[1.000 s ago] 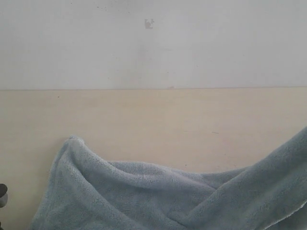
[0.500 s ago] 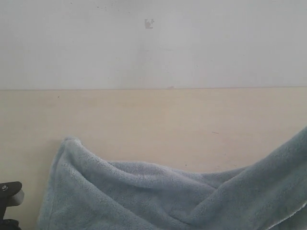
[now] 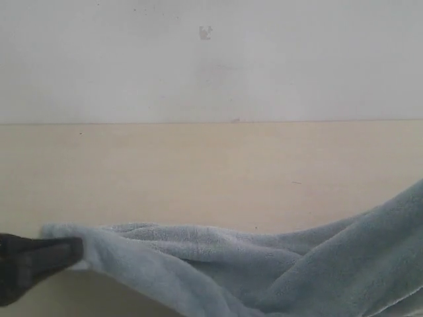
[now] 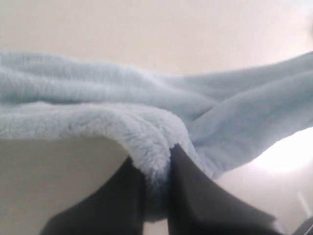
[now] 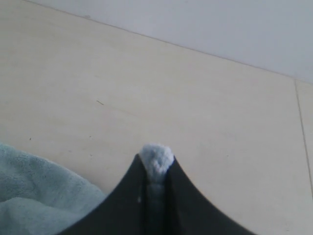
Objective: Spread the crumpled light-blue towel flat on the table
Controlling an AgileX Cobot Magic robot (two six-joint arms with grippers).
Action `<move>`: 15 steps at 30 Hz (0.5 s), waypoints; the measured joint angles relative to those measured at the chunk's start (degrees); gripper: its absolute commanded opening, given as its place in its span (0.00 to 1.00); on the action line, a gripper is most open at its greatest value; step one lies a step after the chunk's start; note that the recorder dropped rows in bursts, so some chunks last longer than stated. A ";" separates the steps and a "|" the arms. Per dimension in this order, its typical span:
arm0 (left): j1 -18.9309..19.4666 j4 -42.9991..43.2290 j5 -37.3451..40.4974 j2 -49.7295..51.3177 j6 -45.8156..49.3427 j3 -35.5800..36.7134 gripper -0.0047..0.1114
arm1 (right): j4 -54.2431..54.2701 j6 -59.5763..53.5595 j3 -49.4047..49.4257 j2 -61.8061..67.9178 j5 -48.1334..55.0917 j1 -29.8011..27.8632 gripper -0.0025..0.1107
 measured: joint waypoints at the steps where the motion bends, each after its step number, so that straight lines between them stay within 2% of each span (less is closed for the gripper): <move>1: 0.55 2.80 -0.10 -3.69 -3.22 -0.31 0.08 | -0.76 0.82 0.00 -0.55 0.00 0.00 0.02; 6: 3.21 19.64 -0.59 -19.00 -22.43 -4.93 0.08 | -6.89 5.96 0.00 -4.10 0.00 0.00 0.02; 9: 4.01 32.95 -0.25 -25.86 -33.55 -9.21 0.08 | -9.66 8.28 0.00 -6.96 -0.43 0.00 0.02; 12: 4.12 46.44 2.24 -29.19 -46.09 -13.77 0.08 | -10.75 9.89 0.00 -10.33 -1.12 0.00 0.02; 15: 4.12 59.23 8.34 -30.01 -57.17 -18.38 0.08 | -11.15 10.55 0.00 -13.83 -1.35 0.00 0.02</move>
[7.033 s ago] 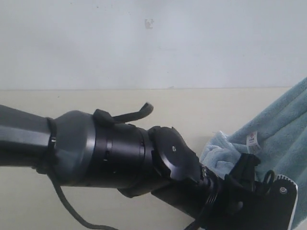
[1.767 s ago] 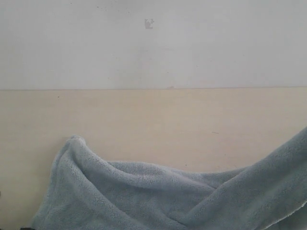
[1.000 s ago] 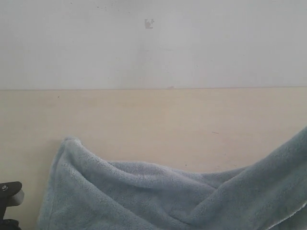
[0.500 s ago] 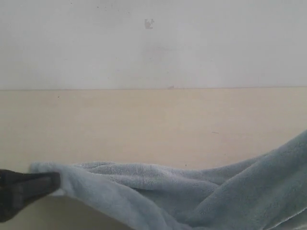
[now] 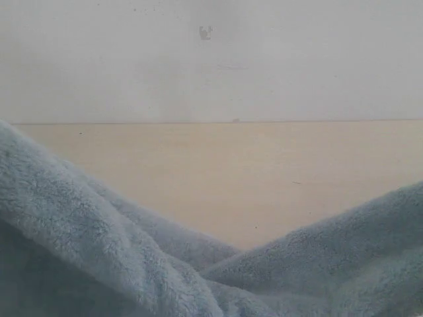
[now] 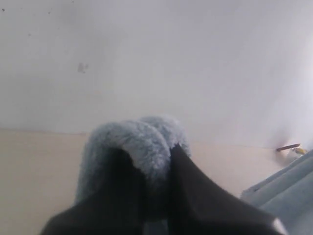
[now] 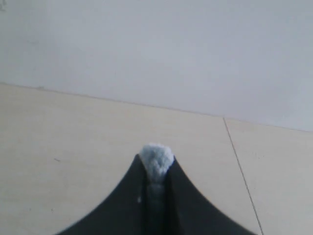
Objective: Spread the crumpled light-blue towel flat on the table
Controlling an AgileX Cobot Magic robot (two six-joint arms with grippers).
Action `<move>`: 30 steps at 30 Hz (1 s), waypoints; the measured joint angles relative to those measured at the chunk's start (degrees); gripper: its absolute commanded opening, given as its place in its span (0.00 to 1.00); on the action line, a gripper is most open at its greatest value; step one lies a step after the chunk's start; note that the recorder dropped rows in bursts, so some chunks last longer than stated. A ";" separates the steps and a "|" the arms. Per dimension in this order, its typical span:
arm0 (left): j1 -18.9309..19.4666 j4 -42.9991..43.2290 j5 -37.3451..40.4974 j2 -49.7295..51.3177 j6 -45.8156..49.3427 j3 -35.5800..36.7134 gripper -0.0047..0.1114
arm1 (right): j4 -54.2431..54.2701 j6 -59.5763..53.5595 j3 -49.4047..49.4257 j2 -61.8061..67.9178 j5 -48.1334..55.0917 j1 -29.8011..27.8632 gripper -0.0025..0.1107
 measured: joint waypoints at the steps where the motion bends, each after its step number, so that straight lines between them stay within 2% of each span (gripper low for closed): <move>1: 0.00 4.01 2.61 -0.04 -3.27 -1.29 0.08 | -0.29 0.00 0.00 -1.23 0.00 0.00 0.02; 4: 0.00 14.96 9.43 -0.13 -10.27 -4.19 0.08 | -1.71 0.00 0.00 -4.19 1.43 0.00 0.02; 8: 0.00 29.00 14.48 1.03 -21.44 -5.23 0.08 | -3.97 0.00 0.00 -4.62 4.23 0.00 0.02; 11: 0.00 36.36 16.21 5.18 -26.85 -4.11 0.08 | -4.42 -0.66 0.00 -0.58 6.65 0.00 0.02; 13: 0.00 38.37 16.19 9.70 -28.31 -3.12 0.08 | -4.43 -0.66 -0.11 5.06 7.96 0.00 0.02; 17: 0.00 40.49 10.68 23.53 -29.95 -2.20 0.08 | -3.83 -1.70 -0.11 18.83 6.58 0.00 0.02; 20: 1.56 43.26 4.07 34.32 -33.23 -2.48 0.08 | -2.00 -2.09 -0.11 29.02 2.54 0.00 0.02; 25: 7.57 44.25 -1.91 51.26 -35.09 -6.42 0.08 | -0.11 -2.49 -2.23 41.76 -2.14 0.00 0.02; 30: 15.02 44.61 -7.76 59.67 -35.36 -11.00 0.08 | 0.02 -2.21 -7.14 47.97 -7.95 0.00 0.02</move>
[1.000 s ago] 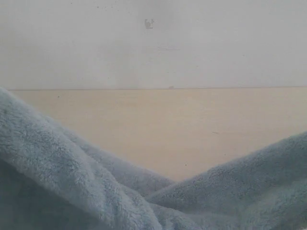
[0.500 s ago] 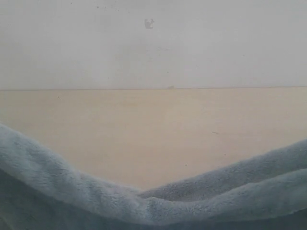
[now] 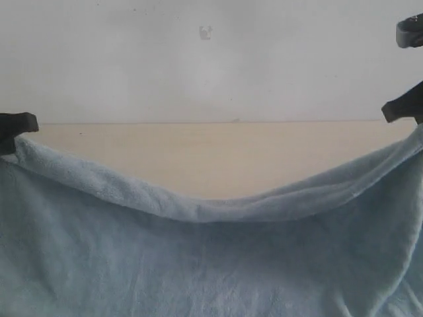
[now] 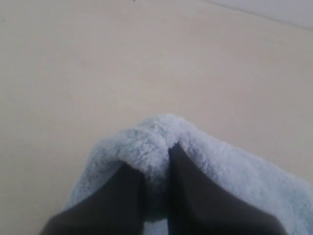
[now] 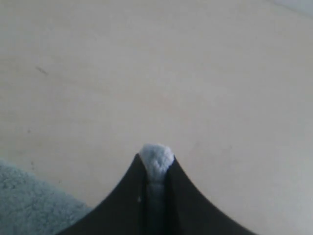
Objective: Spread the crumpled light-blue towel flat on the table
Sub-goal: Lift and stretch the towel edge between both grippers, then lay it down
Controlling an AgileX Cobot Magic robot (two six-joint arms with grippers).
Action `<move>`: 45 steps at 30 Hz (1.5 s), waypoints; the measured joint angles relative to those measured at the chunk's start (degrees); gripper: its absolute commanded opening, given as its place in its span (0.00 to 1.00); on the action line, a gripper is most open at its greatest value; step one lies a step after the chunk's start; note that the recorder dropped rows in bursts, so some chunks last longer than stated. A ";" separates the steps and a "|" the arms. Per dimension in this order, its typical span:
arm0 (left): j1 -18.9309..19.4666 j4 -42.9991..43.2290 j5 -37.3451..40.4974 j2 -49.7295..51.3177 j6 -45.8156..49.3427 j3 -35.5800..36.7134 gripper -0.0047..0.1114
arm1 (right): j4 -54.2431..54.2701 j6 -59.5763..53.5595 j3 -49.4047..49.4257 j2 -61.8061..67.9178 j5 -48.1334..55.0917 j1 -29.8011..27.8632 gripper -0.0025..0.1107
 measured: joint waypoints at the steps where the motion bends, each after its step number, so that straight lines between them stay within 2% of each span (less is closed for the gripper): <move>1: 0.97 0.13 -0.39 0.89 -0.12 -0.85 0.08 | 0.00 0.00 -1.27 0.99 -0.53 0.00 0.02; 3: 2.59 0.13 -0.83 2.23 0.14 -1.93 0.08 | 0.00 0.12 -2.98 2.42 -1.31 0.00 0.02; 7: 3.48 0.33 -0.83 1.11 1.12 -2.27 0.08 | 0.07 1.02 -3.67 2.81 -2.43 0.00 0.02; 12: 3.48 0.23 1.14 -7.42 2.24 -2.27 0.08 | 0.07 1.55 -3.67 -1.36 -1.75 0.00 0.02; 21: 3.48 -17.36 17.45 -31.50 22.73 -2.16 0.08 | 0.07 1.55 1.68 -20.23 3.50 0.00 0.02; 26: 3.48 -20.21 22.51 -43.99 25.19 -2.06 0.08 | 0.13 1.55 4.32 -32.80 8.05 0.00 0.02; 30: 3.08 -22.17 27.77 -48.68 26.22 -2.06 0.08 | -0.30 1.55 4.44 -41.92 10.99 0.00 0.02; 34: 1.97 -22.89 28.99 -48.89 27.20 -2.06 0.08 | -2.09 0.96 4.44 -45.88 15.64 0.00 0.02; 38: 1.80 -20.89 27.21 -43.88 28.09 -2.06 0.08 | -2.84 -0.57 5.10 -41.02 17.80 0.00 0.02; 42: 1.86 -17.45 21.50 -30.20 28.65 -1.38 0.08 | -2.61 -1.14 5.03 -26.23 14.51 0.00 0.02; 45: 3.60 -16.98 15.28 -15.94 28.52 -2.35 0.08 | 0.49 -2.89 0.40 -10.88 10.52 0.00 0.04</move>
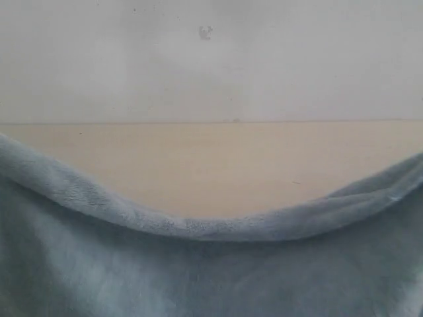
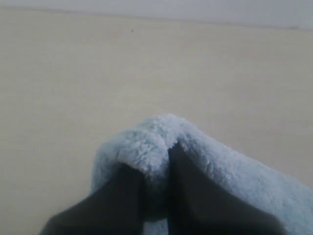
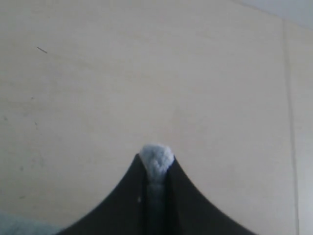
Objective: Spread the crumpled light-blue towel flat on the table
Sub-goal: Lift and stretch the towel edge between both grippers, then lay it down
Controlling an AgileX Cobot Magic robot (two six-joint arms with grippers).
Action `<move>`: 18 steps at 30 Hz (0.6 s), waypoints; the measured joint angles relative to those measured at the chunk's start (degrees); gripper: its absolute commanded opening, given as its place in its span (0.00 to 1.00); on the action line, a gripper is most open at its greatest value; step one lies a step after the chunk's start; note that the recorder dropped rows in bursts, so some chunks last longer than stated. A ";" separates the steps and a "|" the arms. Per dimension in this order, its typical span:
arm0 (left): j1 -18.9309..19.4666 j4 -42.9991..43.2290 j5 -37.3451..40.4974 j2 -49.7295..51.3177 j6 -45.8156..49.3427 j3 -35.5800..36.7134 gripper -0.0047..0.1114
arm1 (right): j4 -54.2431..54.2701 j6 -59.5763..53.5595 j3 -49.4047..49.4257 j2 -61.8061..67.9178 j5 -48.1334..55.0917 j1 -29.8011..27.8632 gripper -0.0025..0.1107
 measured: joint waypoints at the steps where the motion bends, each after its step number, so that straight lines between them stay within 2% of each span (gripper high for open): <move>1: 0.75 -0.60 -1.94 4.46 -0.16 -0.96 0.08 | 1.66 -1.00 -3.02 5.75 -0.67 0.00 0.07; 3: 2.85 -2.04 -6.02 14.57 0.18 -4.84 0.15 | 4.85 -3.00 -10.52 15.94 -1.08 0.00 0.19; 7: 5.66 -5.02 -6.13 28.57 3.62 -15.99 0.37 | 11.41 -6.06 -29.15 33.56 2.59 0.00 0.66; 8: 5.88 -5.30 -5.75 30.10 4.68 -17.60 0.43 | 13.55 -6.67 -32.54 35.91 3.26 0.00 0.68; 12: 5.93 -5.58 -5.33 32.63 6.27 -20.41 0.57 | 19.58 -7.46 -37.44 38.42 2.64 0.00 0.52; 15: 5.93 -4.80 -6.10 31.72 6.51 -20.54 0.57 | 20.03 -7.56 -38.09 38.20 2.24 0.00 0.37; 18: 5.93 -4.30 -6.29 29.39 6.62 -20.14 0.55 | 19.04 -8.50 -38.21 37.58 4.44 0.00 0.18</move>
